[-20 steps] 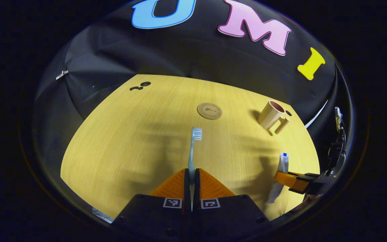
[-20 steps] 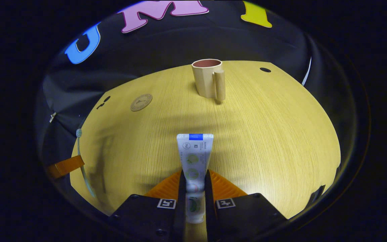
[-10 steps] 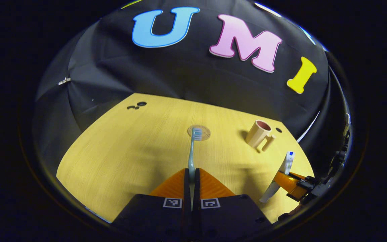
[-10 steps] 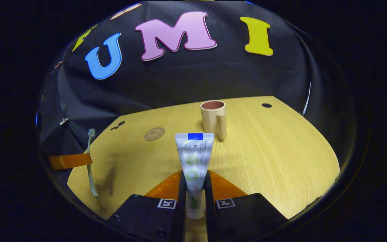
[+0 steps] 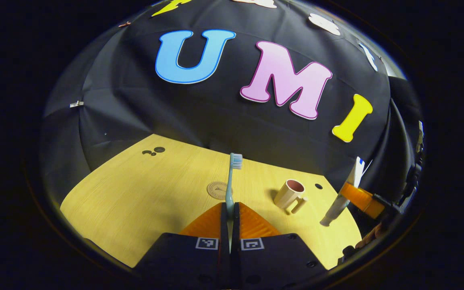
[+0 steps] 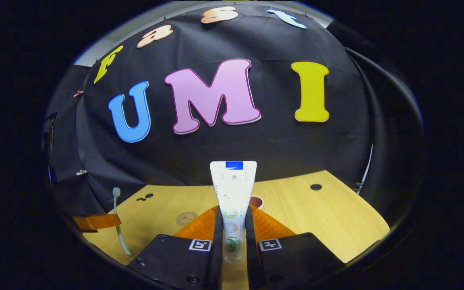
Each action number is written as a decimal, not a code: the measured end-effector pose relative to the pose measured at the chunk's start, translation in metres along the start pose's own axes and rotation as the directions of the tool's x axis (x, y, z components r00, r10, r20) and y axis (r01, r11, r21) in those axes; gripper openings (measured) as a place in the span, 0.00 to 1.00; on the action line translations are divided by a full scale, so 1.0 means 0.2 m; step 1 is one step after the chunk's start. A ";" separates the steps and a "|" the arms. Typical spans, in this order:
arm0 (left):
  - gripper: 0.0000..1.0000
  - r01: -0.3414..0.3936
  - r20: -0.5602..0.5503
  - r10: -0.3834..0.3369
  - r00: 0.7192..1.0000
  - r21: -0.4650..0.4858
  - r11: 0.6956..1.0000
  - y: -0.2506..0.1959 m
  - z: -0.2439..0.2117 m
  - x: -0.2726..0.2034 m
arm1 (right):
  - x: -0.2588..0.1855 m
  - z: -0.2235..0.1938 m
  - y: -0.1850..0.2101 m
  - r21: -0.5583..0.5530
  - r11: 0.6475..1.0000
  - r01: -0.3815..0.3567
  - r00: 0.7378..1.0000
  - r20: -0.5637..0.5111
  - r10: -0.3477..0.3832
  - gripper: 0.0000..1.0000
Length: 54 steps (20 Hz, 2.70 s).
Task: Put the toothbrush and toothpaste on the desktop into the cup, then pick up the cup and place it on the coaster on the desktop.
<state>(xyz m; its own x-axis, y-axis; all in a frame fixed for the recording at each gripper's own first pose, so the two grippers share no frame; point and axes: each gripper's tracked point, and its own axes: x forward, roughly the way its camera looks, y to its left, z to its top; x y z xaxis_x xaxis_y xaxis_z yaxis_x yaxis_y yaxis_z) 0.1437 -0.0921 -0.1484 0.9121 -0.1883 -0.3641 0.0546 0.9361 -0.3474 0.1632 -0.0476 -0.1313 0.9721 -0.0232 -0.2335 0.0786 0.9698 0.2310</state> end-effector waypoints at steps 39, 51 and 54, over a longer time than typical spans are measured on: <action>0.06 -0.077 0.015 0.077 0.997 0.014 0.997 -0.06 -0.15 0.00 | 0.98 -0.52 -0.36 -0.009 1.000 -0.001 0.991 -0.134 0.000 0.43; 0.06 0.042 0.129 -0.046 0.991 0.035 0.999 -0.41 0.18 0.16 | 0.61 -0.30 -0.58 0.092 0.994 0.056 0.996 -0.070 -0.050 0.71; 0.06 0.086 0.167 -0.091 0.982 0.038 0.996 -0.54 0.28 0.28 | 0.44 -0.24 -0.65 0.101 0.992 0.071 0.997 -0.043 -0.067 0.71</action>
<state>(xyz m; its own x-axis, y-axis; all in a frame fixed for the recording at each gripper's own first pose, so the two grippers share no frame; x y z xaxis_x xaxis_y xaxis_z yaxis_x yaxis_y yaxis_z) 0.2114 -0.1869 -0.0824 0.9584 -0.2207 -0.1812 0.1482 0.9270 -0.3446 0.2289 -0.1648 -0.2271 0.9542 -0.0779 -0.2890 0.1698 0.9360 0.3083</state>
